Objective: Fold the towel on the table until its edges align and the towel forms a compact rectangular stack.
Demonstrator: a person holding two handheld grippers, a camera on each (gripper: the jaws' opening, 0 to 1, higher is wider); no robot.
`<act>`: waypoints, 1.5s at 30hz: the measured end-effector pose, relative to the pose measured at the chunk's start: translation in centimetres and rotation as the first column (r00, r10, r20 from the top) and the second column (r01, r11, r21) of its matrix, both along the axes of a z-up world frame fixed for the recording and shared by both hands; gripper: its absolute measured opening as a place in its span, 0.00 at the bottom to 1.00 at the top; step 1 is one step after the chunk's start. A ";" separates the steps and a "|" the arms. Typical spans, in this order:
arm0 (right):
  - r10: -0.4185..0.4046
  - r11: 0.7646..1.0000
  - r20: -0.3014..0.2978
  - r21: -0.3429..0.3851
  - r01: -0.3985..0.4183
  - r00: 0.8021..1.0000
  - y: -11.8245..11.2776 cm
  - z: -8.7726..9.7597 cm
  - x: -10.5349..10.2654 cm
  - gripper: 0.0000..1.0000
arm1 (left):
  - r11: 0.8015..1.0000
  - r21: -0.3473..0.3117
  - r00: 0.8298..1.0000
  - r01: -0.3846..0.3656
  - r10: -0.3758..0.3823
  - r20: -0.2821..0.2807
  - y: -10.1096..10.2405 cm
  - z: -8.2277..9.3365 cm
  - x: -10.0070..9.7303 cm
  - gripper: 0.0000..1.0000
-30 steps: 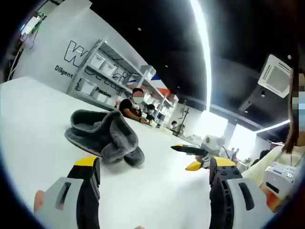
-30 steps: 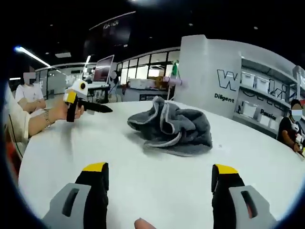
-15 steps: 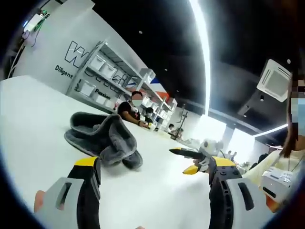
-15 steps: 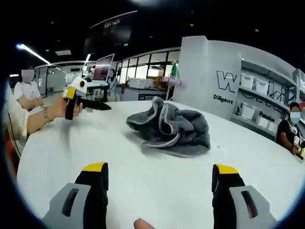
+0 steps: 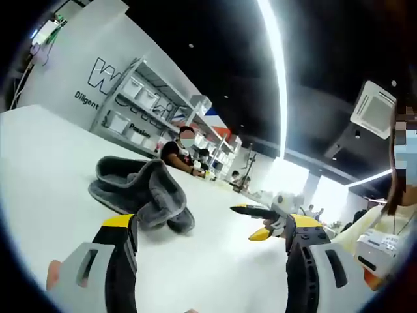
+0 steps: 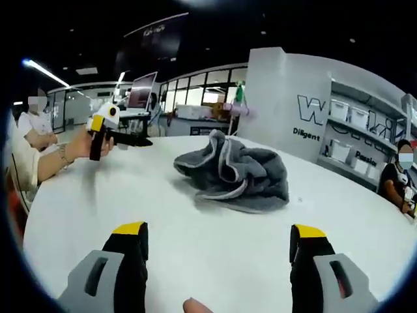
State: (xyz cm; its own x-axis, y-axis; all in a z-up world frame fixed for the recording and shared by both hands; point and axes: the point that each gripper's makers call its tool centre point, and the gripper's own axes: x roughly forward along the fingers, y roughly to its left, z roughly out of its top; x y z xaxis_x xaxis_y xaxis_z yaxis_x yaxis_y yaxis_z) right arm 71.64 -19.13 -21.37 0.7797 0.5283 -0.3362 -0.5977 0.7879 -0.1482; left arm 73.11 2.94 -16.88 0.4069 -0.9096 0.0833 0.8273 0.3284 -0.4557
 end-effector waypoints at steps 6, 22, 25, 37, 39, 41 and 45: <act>-0.001 1.000 0.011 -0.006 0.001 1.000 -0.1 0.3 -0.1 0.91 | 1.000 0.011 1.000 -0.002 0.002 -0.006 -0.1 -0.5 -0.1 0.92; -0.003 0.999 0.000 0.040 0.003 1.000 0.2 0.2 0.1 0.90 | 1.000 0.003 1.000 0.011 -0.011 0.004 0.2 0.0 0.2 0.92; 0.001 0.999 -0.001 0.040 -0.001 1.000 0.4 0.2 0.0 0.90 | 1.000 0.009 1.000 0.011 -0.011 0.001 0.1 -0.2 0.2 0.92; -0.002 0.998 0.057 0.062 -0.002 0.998 0.5 2.7 -0.7 0.89 | 0.997 0.070 0.999 -0.029 0.027 0.018 -0.3 -1.3 0.5 0.90; -0.012 0.999 0.079 0.037 0.010 0.997 0.2 3.3 -0.8 0.90 | 0.997 0.077 0.999 -0.028 0.027 0.018 -0.6 -1.3 0.4 0.90; -0.012 0.999 0.095 0.037 0.009 0.995 0.1 3.9 -1.0 0.90 | 0.996 0.082 0.999 -0.023 0.021 0.035 -0.8 -1.1 0.4 0.90; -0.019 0.998 0.122 0.057 0.013 0.992 -0.3 5.0 -1.1 0.90 | 0.994 0.106 0.999 -0.019 0.014 0.052 -1.5 -0.4 0.6 0.90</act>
